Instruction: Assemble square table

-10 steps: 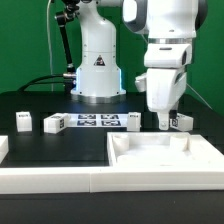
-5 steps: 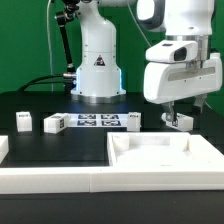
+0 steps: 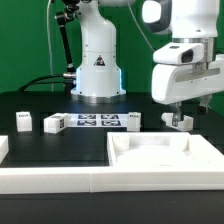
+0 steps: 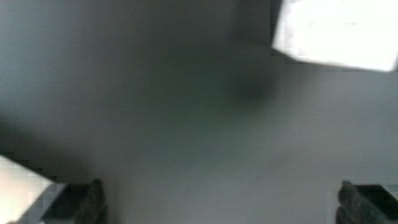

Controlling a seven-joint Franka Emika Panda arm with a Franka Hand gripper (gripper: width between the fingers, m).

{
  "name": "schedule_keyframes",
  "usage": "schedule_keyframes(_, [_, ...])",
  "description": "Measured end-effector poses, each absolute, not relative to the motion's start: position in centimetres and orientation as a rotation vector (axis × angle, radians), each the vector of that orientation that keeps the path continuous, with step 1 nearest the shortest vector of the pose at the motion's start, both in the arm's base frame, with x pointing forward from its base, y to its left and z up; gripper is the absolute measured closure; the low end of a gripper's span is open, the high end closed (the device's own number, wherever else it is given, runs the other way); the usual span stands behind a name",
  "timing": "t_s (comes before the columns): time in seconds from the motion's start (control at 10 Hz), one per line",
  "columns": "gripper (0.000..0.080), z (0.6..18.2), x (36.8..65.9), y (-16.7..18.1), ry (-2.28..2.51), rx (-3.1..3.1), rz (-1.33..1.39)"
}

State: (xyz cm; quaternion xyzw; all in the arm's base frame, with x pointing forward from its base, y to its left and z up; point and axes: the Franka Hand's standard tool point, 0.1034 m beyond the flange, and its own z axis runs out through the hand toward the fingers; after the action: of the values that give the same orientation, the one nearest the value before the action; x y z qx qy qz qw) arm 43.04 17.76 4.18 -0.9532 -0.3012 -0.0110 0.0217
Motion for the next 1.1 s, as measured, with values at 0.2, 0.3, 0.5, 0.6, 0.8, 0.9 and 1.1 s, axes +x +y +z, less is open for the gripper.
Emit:
schedule_keyframes(0.2, [0.015,4.1,42.9,17.9,-0.996,-2.933,-0.032])
schedule_keyframes(0.3, [0.015,4.1,42.7,17.9,-1.0,-2.935,0.002])
schedule_keyframes(0.5, [0.015,4.0,42.4,17.8,-1.007,-2.938,0.063])
schedule_keyframes(0.6, [0.015,3.9,41.8,17.8,-0.987,-2.955,0.181])
schedule_keyframes(0.8, [0.015,3.1,40.1,17.3,-0.944,-2.972,0.356])
schedule_keyframes(0.9, [0.015,3.2,39.5,17.3,-0.864,-3.004,0.45])
schedule_keyframes(1.1, [0.015,3.3,39.3,17.7,-0.834,-3.007,0.661])
